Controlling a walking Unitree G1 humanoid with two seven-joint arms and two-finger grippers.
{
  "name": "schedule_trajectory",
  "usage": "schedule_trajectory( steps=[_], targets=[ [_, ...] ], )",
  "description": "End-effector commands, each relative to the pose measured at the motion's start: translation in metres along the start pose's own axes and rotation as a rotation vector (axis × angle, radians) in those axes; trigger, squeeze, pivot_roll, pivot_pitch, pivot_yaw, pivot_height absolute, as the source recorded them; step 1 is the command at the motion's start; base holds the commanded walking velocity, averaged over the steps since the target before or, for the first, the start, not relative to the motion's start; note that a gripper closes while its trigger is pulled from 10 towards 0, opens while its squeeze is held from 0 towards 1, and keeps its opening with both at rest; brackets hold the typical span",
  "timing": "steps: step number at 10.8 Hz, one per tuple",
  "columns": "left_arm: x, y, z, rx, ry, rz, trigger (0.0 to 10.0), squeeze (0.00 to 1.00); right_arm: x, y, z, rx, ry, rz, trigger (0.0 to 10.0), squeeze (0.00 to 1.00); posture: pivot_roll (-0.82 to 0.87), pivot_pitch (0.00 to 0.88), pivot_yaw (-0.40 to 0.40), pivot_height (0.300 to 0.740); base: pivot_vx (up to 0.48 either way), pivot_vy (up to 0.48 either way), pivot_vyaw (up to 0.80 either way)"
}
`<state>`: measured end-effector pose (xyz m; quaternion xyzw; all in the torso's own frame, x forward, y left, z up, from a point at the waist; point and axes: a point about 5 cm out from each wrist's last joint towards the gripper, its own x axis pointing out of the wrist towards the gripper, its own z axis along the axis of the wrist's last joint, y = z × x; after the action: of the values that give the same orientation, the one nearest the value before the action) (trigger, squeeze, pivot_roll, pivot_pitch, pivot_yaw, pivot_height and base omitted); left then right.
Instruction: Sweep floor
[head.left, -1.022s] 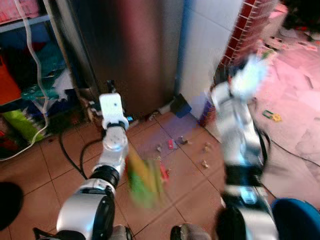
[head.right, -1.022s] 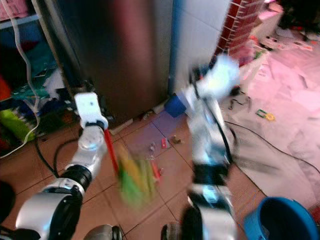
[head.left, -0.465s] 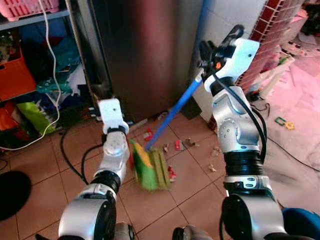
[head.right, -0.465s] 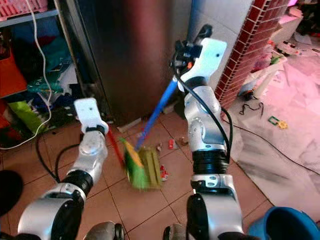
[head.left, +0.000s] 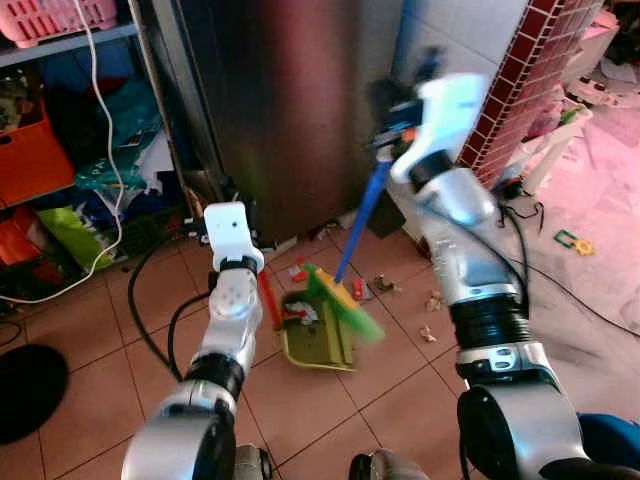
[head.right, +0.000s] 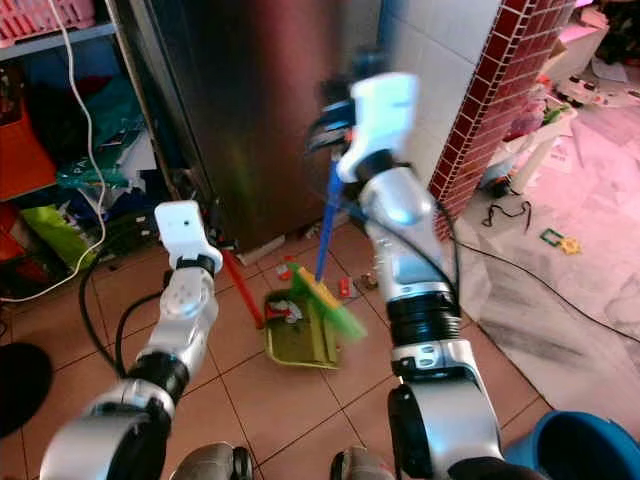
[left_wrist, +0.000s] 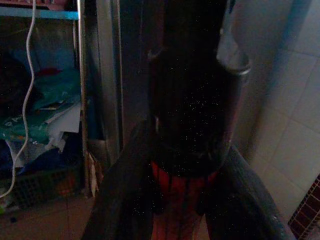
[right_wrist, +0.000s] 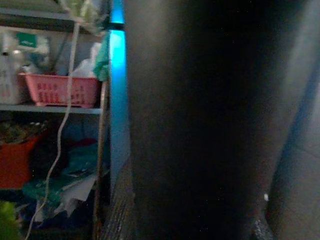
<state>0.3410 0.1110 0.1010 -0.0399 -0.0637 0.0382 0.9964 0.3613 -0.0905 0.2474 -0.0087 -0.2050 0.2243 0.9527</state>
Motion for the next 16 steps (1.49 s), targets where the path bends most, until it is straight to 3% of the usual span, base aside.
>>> schedule_trajectory(
  steps=[1, 3, 6, 10, 12, 14, 16],
  targets=[
    [0.002, 0.0, 0.01, -0.003, -0.051, -0.01, 10.0, 0.0, 0.003, 0.01, 0.021, -0.029, -0.121, 0.046, 10.0, 0.0, -0.07, 0.045, 0.028, 0.74, 0.0, 0.0, 0.0],
    [-0.01, 0.005, 0.009, 0.005, -0.057, -0.012, 10.0, 0.0, -0.017, 0.019, 0.013, -0.048, -0.14, -0.001, 10.0, 0.0, -0.05, 0.053, 0.014, 0.74, 0.0, 0.0, 0.0],
    [-0.016, 0.011, 0.014, 0.033, -0.073, -0.017, 10.0, 0.0, -0.042, 0.02, 0.01, -0.157, -0.135, -0.141, 10.0, 0.0, -0.06, 0.069, 0.005, 0.74, 0.0, 0.0, 0.0],
    [-0.026, 0.011, 0.027, 0.032, -0.112, -0.033, 10.0, 0.0, -0.077, -0.008, -0.008, -0.232, -0.017, -0.261, 10.0, 0.0, -0.07, 0.08, 0.001, 0.74, 0.0, 0.0, 0.0],
    [-0.029, 0.016, 0.025, 0.031, -0.088, -0.006, 10.0, 0.0, -0.104, -0.024, -0.034, -0.177, 0.147, -0.415, 10.0, 0.0, -0.07, 0.079, -0.002, 0.74, 0.0, 0.0, 0.0],
    [-0.031, 0.014, 0.027, 0.033, -0.082, -0.015, 10.0, 0.0, -0.123, -0.025, -0.048, -0.146, 0.232, -0.459, 10.0, 0.0, -0.08, 0.077, -0.003, 0.74, 0.0, 0.0, 0.0],
    [-0.03, 0.013, 0.027, 0.035, -0.076, -0.022, 10.0, 0.0, -0.145, -0.027, -0.07, -0.061, 0.418, -0.534, 10.0, 0.0, -0.08, 0.069, -0.003, 0.74, 0.0, 0.0, 0.0]
  ],
)
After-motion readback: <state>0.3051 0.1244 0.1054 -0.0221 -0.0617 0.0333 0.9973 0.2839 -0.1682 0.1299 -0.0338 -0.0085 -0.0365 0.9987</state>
